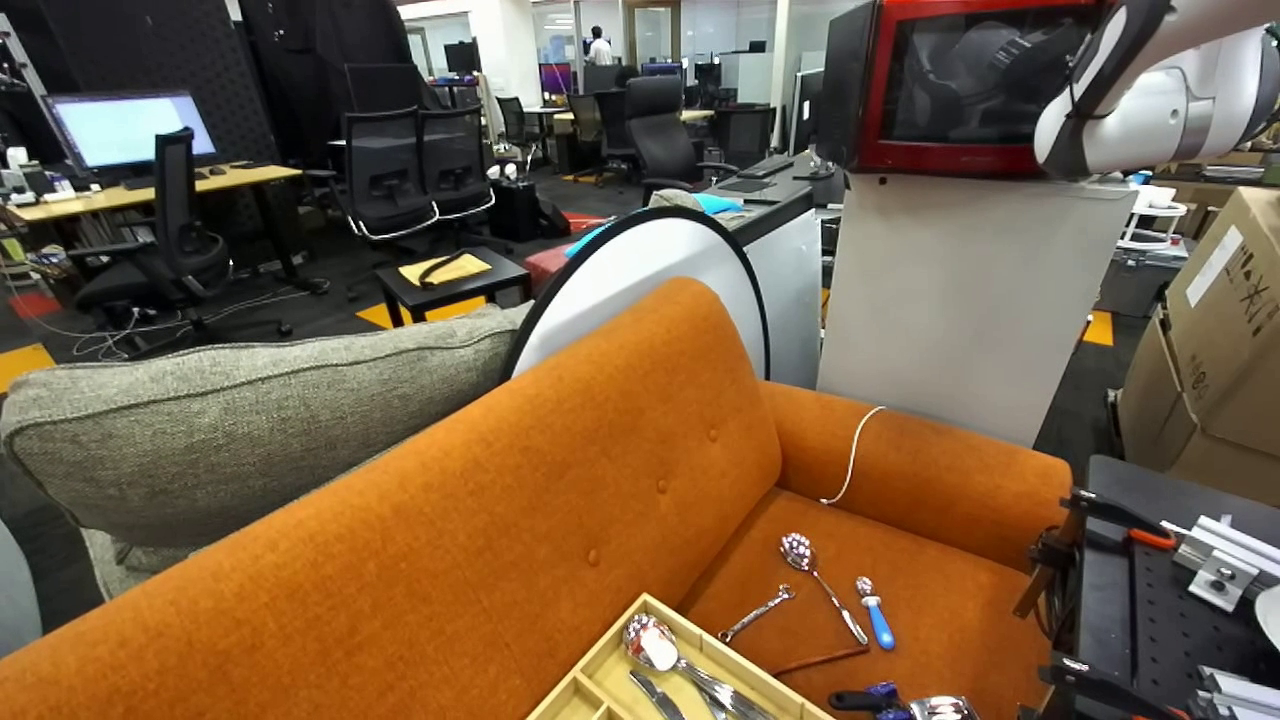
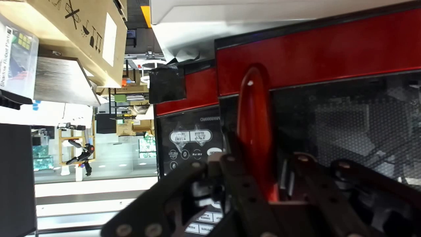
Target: Open the door of the red microwave
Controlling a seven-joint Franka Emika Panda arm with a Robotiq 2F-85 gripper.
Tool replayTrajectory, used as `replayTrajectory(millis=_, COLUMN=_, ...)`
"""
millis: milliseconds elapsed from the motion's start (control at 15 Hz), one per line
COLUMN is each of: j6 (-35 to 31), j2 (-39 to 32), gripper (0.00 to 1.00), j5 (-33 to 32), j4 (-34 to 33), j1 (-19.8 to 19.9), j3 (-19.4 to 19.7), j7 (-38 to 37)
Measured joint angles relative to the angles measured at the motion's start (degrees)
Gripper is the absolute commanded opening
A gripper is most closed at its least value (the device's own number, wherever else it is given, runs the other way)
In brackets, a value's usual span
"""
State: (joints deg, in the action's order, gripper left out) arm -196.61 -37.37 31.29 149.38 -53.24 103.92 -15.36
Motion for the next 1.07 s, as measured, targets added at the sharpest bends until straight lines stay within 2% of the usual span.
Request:
replayTrajectory(millis=467, j6=0.0, j2=0.0, gripper=0.27, j5=0.0, j4=0.0, j1=0.02, j3=0.0, j7=0.0)
replayTrajectory(millis=533, j6=0.0, j2=0.0, gripper=0.07, j5=0.0, j4=0.0, j1=0.02, j3=0.0, j7=0.0)
replayTrajectory(millis=867, j6=-0.04, j2=0.16, gripper=0.07, j5=-0.48, j4=0.12, j1=-0.19, j3=0.31, j7=0.0)
replayTrajectory(millis=1067, j6=-0.87, j2=2.25, gripper=0.07, j5=-3.28, j4=1.25, j1=-2.67, j3=3.21, j7=0.16)
